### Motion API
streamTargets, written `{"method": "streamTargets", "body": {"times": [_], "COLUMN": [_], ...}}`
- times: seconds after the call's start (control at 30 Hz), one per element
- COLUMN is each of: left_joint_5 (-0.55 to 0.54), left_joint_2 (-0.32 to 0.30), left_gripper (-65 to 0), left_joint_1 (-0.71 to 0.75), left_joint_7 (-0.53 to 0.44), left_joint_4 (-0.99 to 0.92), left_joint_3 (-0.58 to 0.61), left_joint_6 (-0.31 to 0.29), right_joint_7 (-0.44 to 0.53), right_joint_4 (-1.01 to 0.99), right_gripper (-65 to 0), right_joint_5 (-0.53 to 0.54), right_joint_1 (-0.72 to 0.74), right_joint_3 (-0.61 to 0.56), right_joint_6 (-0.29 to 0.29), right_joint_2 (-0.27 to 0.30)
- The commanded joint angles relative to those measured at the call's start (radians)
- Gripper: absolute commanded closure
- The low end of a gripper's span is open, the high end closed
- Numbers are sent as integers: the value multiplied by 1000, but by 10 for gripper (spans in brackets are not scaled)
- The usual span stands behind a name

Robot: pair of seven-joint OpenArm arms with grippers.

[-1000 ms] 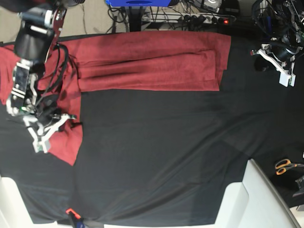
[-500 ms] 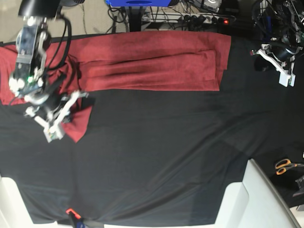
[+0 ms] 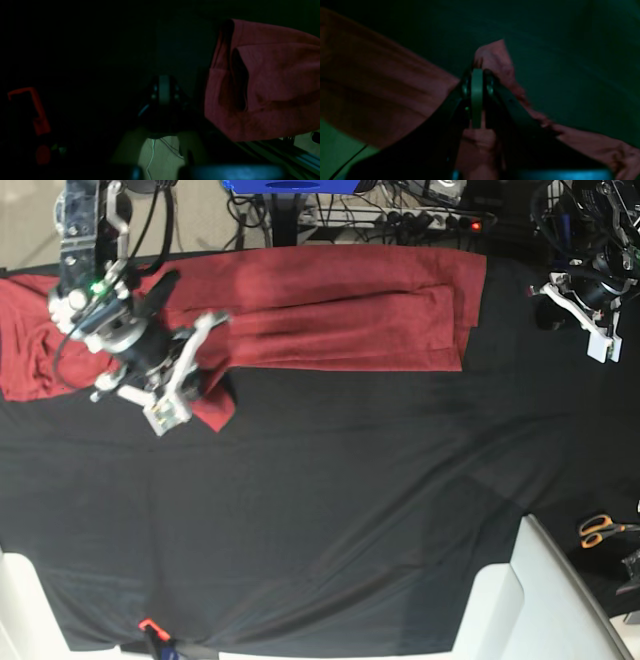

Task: Fold the T-shirt properly
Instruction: 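Grasp the sleeve end with the right gripper and fold it over the strip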

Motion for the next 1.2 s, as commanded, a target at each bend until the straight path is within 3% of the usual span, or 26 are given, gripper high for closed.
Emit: {"method": "streamTargets", "body": {"times": [0.0,0.2,0.3,0.6,0.83,1.0,1.17], "left_joint_5": [-14,-14,-14,-14,-14,-14,-14], "left_joint_2": [-17,-17,-17,-17,-17,-17,-17], "left_gripper": [0,0,0,0,0,0,0], "left_joint_1": [-2,-2,-2,-16,-16,-16,-16], "left_joint_7": [-13,-15,-15,-15,-15,-15,-15], "left_joint_4": [17,17,17,15,15,15,15], "left_joint_3": [-7,-7,-7,-7,-7,-7,-7], "left_joint_6": [-2,-2,-2,-2,-2,-2,-2], "right_joint_7": [20,20,20,20,23,75,84], "right_joint_4": [25,71,69,68,68,60,19], "right_gripper": [0,0,0,0,0,0,0], "right_joint_5": [11,11,11,11,11,11,11], "right_joint_1": [-4,-65,-86,-134,-169,-195,-195], "right_joint_3": [-16,-99,-117,-127,-246,-321,-341], "right_joint_6": [3,-5,-43,-45,-95,-138,-155], "right_joint_2": [3,-2,-29,-107,-103,-100,-77]}}
